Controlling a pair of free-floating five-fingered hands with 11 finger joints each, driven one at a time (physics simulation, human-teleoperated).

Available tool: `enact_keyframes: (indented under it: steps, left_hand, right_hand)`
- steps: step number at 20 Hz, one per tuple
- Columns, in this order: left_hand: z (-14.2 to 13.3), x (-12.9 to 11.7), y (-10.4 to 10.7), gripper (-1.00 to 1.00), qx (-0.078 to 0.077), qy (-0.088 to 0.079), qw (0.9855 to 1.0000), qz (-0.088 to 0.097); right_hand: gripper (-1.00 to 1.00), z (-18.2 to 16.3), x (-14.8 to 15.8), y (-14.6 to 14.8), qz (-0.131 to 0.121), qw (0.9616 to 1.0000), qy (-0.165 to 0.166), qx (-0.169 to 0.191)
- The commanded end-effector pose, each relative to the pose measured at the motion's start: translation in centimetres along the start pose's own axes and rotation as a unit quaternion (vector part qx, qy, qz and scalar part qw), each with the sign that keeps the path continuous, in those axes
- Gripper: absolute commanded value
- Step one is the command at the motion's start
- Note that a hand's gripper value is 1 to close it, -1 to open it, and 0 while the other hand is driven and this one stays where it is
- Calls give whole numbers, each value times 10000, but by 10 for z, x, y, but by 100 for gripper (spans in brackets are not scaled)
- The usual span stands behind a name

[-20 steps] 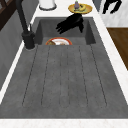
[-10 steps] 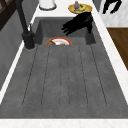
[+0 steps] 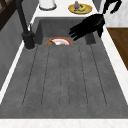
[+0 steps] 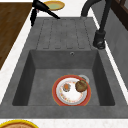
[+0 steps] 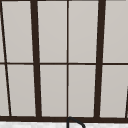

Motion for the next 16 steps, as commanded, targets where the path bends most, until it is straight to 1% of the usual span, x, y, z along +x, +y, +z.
enact_keyframes:
  steps: [1,2,3,5,6,7,11,12,16]
  left_hand:
    - [30,16,4,-100,91,23,9998,170]
    - [37,21,5,-100,73,19,9999,143]
    - [42,29,3,-100,42,59,10000,68]
    - [56,40,1,-100,28,58,10000,-8]
    - [63,46,0,-100,27,58,10000,-18]
    - [71,51,-6,-100,20,56,10000,-26]
    - [98,75,-13,-100,-9,64,10000,-39]
    - [104,81,-15,-100,-47,69,10000,-50]
    - [128,106,-22,-100,-80,89,9999,-49]
  right_hand:
    - [0,0,0,0,0,10000,0,0]
    - [0,0,0,0,0,10000,0,0]
    - [0,0,0,0,0,10000,0,0]
    - [0,0,0,0,0,10000,0,0]
    - [0,0,0,0,0,10000,0,0]
    - [0,0,0,0,0,10000,0,0]
    - [0,0,0,0,0,10000,0,0]
    - [0,0,0,0,0,10000,0,0]
    - [0,0,0,0,0,10000,0,0]
